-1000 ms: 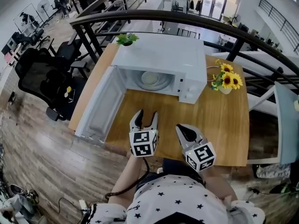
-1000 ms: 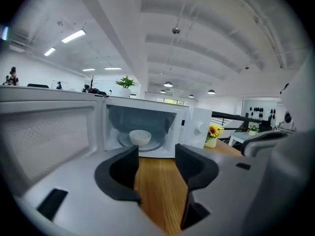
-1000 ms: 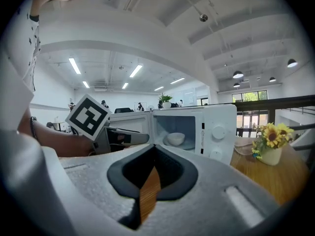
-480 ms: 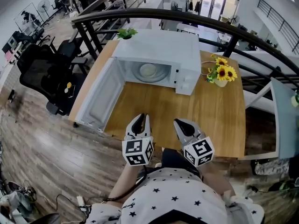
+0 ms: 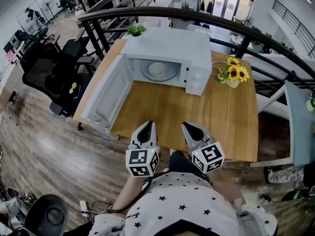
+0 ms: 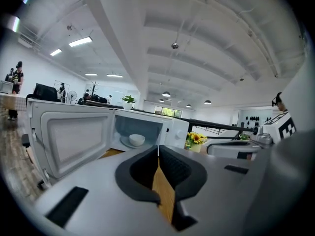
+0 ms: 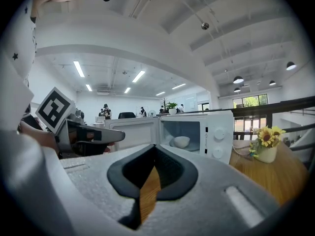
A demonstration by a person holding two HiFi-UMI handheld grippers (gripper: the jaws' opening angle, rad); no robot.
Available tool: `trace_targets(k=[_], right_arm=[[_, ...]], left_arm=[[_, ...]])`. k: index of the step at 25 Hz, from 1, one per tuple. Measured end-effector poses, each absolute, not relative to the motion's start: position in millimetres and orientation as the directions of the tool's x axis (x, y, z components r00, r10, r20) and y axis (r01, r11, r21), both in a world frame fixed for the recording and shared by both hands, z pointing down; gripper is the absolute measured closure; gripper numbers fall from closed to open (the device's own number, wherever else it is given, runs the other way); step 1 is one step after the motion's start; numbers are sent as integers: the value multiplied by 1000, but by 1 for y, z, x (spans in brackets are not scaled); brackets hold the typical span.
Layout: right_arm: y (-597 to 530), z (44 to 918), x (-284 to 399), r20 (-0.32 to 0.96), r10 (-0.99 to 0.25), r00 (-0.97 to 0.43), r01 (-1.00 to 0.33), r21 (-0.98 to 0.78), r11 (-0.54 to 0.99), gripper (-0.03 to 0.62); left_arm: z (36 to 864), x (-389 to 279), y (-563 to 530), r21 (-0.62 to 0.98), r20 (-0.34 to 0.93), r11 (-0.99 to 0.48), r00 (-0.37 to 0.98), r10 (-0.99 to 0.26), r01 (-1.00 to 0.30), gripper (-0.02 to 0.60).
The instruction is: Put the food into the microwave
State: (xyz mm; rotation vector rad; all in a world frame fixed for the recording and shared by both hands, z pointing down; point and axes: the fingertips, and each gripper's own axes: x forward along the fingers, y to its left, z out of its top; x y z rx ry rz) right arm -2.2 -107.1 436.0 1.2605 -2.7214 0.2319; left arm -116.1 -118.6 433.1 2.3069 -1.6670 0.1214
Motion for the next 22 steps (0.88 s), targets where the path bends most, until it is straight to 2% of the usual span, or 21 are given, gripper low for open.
trace_targets(k=[22], right_arm=[[-94, 438, -9, 212, -732, -648, -755, -47, 654, 589]], left_arm=[[440, -111, -110, 192, 246, -315, 356, -902, -930, 571]])
